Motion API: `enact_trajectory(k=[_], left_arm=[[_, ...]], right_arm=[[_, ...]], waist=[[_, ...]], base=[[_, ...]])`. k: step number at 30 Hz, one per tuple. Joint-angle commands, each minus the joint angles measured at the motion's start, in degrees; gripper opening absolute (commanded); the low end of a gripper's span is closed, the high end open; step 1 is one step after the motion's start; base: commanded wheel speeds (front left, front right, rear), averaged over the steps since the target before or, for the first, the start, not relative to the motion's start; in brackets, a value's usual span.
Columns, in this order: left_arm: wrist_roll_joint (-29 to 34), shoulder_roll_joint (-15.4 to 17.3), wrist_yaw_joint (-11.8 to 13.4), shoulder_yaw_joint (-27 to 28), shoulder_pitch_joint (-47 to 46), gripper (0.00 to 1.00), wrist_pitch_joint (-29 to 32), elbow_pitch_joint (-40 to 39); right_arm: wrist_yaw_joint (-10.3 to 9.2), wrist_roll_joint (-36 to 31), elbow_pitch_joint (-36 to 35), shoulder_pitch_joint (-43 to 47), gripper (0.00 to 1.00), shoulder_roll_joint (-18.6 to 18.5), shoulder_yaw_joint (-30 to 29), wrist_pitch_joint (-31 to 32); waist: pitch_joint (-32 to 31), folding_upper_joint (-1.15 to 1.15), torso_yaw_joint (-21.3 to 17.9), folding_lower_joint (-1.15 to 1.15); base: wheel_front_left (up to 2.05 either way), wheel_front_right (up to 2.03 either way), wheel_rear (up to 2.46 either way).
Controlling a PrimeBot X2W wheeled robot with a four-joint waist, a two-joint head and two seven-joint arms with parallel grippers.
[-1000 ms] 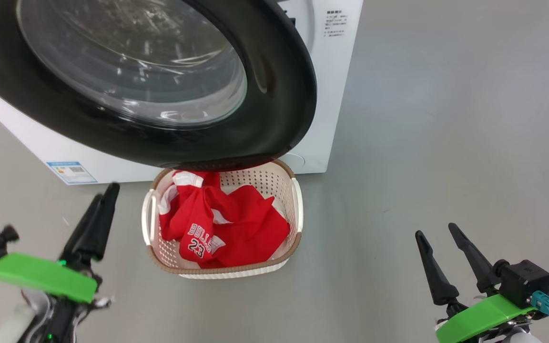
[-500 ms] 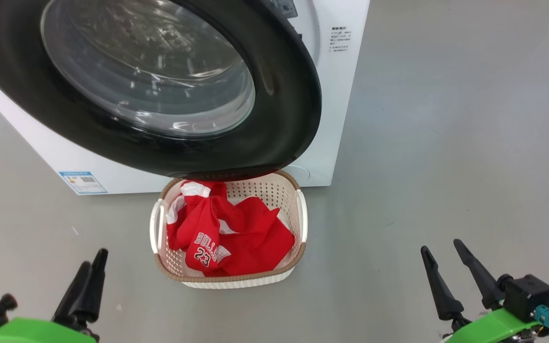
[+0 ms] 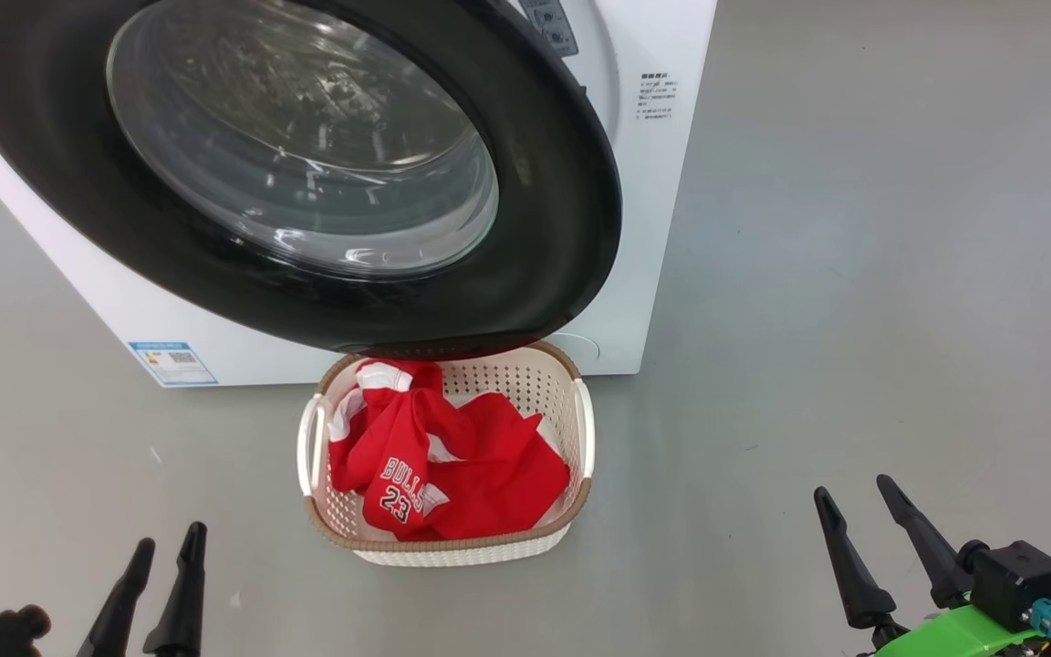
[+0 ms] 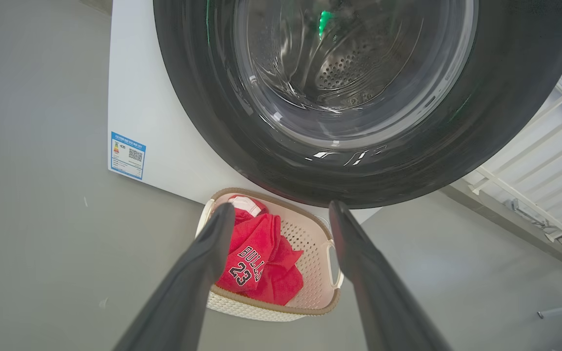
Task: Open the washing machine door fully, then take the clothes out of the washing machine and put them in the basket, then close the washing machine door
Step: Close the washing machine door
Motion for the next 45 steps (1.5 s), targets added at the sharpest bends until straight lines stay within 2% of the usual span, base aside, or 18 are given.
enact_trajectory(k=[1, 5, 19, 25, 34, 45], left_arm=[[3.0, 0.1, -0.4, 3.8, -0.4, 1.0, -0.7, -1.1], [7.0, -1.4, -0.4, 5.4, 0.3, 1.0, -0.7, -1.6], [28.2, -6.7, -0.4, 13.2, 2.6, 1.0, -0.7, -6.6], [33.9, -8.9, -0.4, 15.3, 3.5, 1.0, -0.7, -8.1], [36.9, -11.4, -0.4, 16.5, 4.7, 1.0, -0.7, -7.4], [37.5, -12.0, -0.4, 17.0, 4.4, 1.0, -0.7, -7.6]], right_arm=[[0.28, -0.3, -1.3, 0.1, 1.0, -1.1, 0.8, -0.4], [0.28, -0.4, -1.3, 0.2, 1.0, -1.1, 0.6, -0.4], [0.28, -0.5, -1.6, 0.6, 1.0, -0.8, -0.4, -0.4], [0.28, -0.6, -1.8, 0.6, 1.0, -0.8, -0.9, -0.4], [0.28, -0.7, -1.8, 0.7, 1.0, -0.6, -0.9, -0.4], [0.28, -0.9, -2.1, 0.7, 1.0, -0.6, -1.2, -0.4]], waist=[[-0.1, 0.0, 0.0, 0.0], [-0.3, 0.0, 0.0, 0.0], [-0.4, 0.0, -0.2, 0.0], [-0.4, 0.0, -0.1, 0.0], [-0.4, 0.0, -0.1, 0.0], [-0.5, 0.0, 0.2, 0.0]], base=[[0.0, 0.0, 0.0], [0.0, 0.0, 0.0], [0.0, 0.0, 0.0], [0.0, 0.0, 0.0], [0.0, 0.0, 0.0], [0.0, 0.0, 0.0]])
